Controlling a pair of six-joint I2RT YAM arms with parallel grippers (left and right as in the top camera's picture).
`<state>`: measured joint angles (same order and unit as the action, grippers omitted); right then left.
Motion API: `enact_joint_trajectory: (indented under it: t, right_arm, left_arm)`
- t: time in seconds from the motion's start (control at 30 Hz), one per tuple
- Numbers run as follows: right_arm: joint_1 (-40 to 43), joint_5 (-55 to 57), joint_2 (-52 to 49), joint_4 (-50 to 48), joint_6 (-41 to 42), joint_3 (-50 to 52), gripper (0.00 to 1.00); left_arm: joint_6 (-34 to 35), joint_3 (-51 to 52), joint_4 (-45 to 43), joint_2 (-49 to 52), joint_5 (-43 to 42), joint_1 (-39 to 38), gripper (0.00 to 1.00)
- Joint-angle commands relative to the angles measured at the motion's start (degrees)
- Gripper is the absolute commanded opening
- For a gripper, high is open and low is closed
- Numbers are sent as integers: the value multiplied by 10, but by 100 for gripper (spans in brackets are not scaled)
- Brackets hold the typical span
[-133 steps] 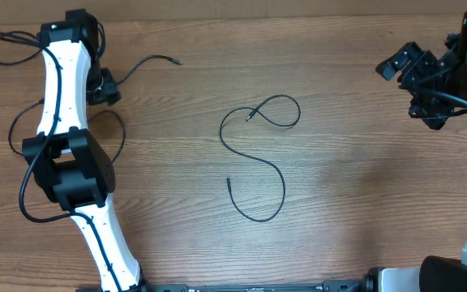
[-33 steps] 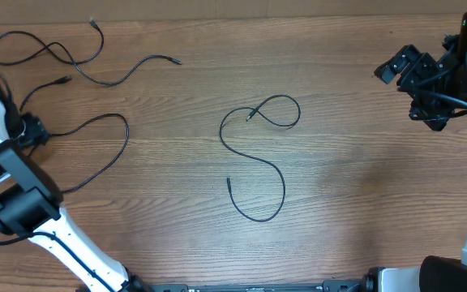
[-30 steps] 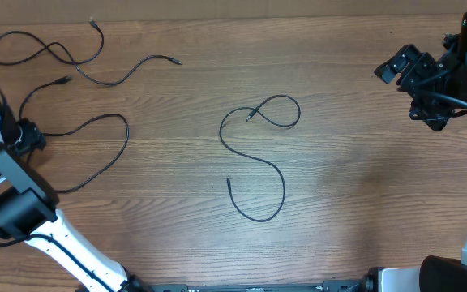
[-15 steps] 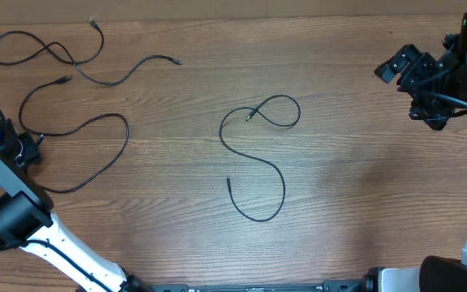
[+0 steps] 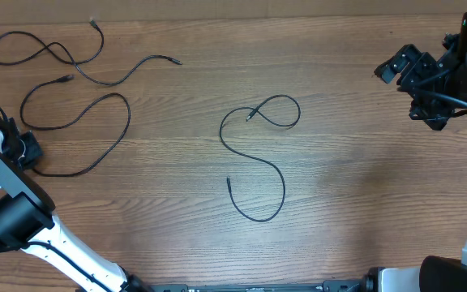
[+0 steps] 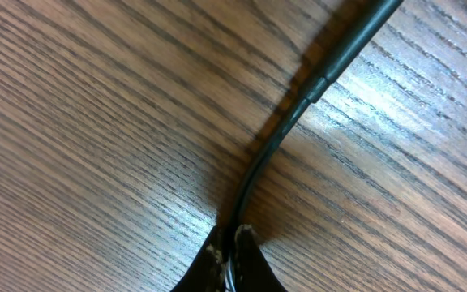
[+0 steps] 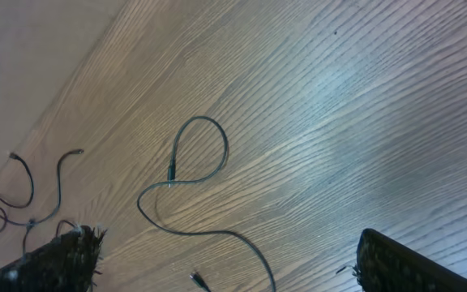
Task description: Untangle cables
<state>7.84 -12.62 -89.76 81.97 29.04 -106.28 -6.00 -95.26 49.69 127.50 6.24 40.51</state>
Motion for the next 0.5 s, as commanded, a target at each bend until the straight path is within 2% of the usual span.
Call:
enact_joint_trajectory:
  t: [0.0, 0.33, 0.37, 0.4, 0.43, 0.47]
  right_arm:
    - [0, 7, -1, 1, -7, 2, 100]
    - [0, 6, -1, 0, -6, 2, 100]
    - [0, 6, -1, 0, -6, 2, 100]
    - [0, 6, -1, 0, -6, 2, 100]
    - [0, 6, -1, 0, -6, 2, 100]
    - [0, 6, -1, 0, -6, 2, 100]
  left_arm:
    - [-1, -19, -1, 27, 2, 2, 4]
    - [-2, -190, 13, 27, 1, -10, 4]
    - [-2, -199, 10, 27, 1, -12, 10]
    - [-2, -204, 7, 27, 0, -14, 26]
    - [-2, -205, 4, 27, -2, -14, 47]
    - [-1, -205, 3, 27, -4, -15, 79]
